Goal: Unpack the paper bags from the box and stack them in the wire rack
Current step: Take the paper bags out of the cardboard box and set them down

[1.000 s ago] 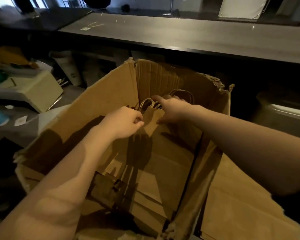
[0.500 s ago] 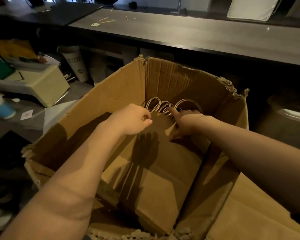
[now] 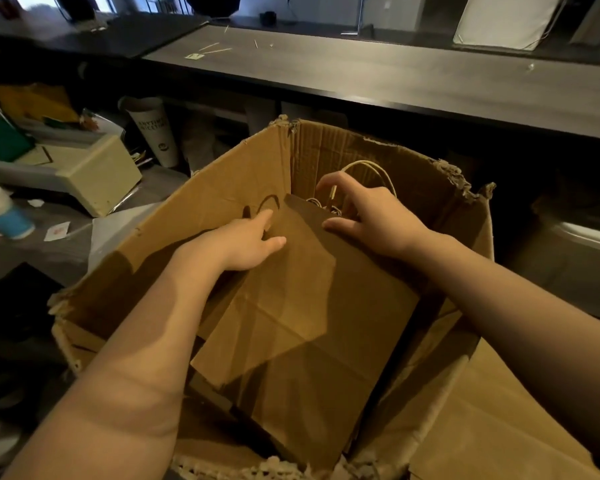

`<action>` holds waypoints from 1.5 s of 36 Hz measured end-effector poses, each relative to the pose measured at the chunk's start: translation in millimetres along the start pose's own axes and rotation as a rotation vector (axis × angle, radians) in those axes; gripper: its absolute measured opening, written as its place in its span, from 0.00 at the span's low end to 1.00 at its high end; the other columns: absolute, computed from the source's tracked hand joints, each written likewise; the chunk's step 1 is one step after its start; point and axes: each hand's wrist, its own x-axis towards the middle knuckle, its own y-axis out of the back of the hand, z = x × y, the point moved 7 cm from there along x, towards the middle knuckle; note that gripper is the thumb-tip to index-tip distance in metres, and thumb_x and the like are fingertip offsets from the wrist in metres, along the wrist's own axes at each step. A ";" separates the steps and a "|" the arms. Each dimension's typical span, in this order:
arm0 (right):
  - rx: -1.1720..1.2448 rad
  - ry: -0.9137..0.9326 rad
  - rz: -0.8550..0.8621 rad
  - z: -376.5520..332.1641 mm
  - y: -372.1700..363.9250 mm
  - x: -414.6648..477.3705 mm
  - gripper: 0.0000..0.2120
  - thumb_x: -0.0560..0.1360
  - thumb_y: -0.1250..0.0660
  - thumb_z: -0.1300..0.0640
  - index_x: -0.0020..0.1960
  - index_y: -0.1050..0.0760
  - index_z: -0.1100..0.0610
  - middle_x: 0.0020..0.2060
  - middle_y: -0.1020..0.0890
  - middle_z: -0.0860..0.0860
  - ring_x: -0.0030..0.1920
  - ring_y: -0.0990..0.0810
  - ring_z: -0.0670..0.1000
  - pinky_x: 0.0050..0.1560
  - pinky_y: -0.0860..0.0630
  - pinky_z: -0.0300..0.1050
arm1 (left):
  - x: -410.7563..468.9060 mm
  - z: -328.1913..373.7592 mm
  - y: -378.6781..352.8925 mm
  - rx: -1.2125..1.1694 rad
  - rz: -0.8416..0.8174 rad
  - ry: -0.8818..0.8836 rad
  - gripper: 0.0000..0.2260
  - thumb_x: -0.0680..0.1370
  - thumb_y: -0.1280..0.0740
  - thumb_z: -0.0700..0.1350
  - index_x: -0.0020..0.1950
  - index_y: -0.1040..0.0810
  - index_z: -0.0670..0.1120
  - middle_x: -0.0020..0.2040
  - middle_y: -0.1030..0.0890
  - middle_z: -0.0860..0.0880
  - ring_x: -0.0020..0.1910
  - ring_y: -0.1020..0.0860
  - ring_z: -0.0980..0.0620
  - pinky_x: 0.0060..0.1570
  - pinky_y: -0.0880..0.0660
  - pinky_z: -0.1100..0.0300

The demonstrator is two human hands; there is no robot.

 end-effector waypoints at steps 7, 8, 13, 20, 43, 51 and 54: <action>0.017 0.099 0.118 -9.4 17.6 -4.8 0.20 0.78 0.36 0.58 0.69 0.36 0.54 0.39 0.23 0.50 0.38 0.23 0.47 0.41 0.25 0.35 | 3.3 -6.2 -8.1 -0.166 -0.091 0.037 0.33 0.79 0.49 0.63 0.78 0.50 0.46 0.77 0.43 0.48 0.74 0.40 0.46 0.73 0.43 0.52; 0.016 0.110 0.145 -9.9 20.4 -5.3 0.20 0.78 0.36 0.59 0.69 0.36 0.54 0.39 0.22 0.52 0.38 0.23 0.47 0.41 0.25 0.36 | 4.1 -6.8 -6.3 -0.200 -0.069 0.029 0.33 0.79 0.49 0.63 0.78 0.49 0.45 0.77 0.42 0.48 0.74 0.40 0.47 0.73 0.44 0.53; 0.073 0.097 0.307 -4.8 34.4 -9.1 0.20 0.78 0.35 0.59 0.68 0.35 0.57 0.41 0.21 0.54 0.39 0.21 0.49 0.41 0.23 0.36 | 5.7 -12.0 6.6 -0.392 0.064 -0.002 0.26 0.80 0.50 0.60 0.69 0.29 0.46 0.66 0.26 0.48 0.64 0.28 0.47 0.64 0.35 0.55; 0.126 -0.023 0.416 10.4 43.1 -13.5 0.20 0.78 0.35 0.56 0.67 0.36 0.55 0.41 0.22 0.50 0.39 0.21 0.49 0.41 0.20 0.46 | -0.6 -15.3 24.7 -0.484 0.325 -0.060 0.26 0.80 0.43 0.57 0.51 0.20 0.35 0.39 0.21 0.40 0.37 0.23 0.47 0.39 0.29 0.58; 0.272 -0.223 0.616 11.7 84.8 -61.5 0.09 0.78 0.37 0.61 0.56 0.23 0.54 0.48 0.20 0.46 0.51 0.21 0.42 0.52 0.22 0.39 | -35.6 -25.6 49.0 -0.888 0.621 0.038 0.14 0.81 0.42 0.54 0.39 0.27 0.50 0.39 0.27 0.50 0.36 0.30 0.54 0.35 0.35 0.62; 0.803 -0.407 0.680 8.0 76.1 -112.0 0.30 0.74 0.34 0.49 0.73 0.40 0.51 0.70 0.33 0.48 0.69 0.33 0.44 0.68 0.33 0.42 | -48.2 -9.7 41.1 -1.071 0.620 0.097 0.09 0.81 0.42 0.53 0.48 0.28 0.50 0.42 0.28 0.53 0.39 0.30 0.55 0.47 0.35 0.55; 1.097 -0.431 0.558 -4.1 56.7 -121.7 0.40 0.67 0.29 0.38 0.73 0.39 0.49 0.69 0.30 0.48 0.67 0.29 0.48 0.68 0.31 0.53 | -52.2 1.8 37.5 -1.066 0.597 0.111 0.12 0.81 0.43 0.54 0.44 0.26 0.50 0.43 0.25 0.51 0.41 0.28 0.52 0.40 0.33 0.58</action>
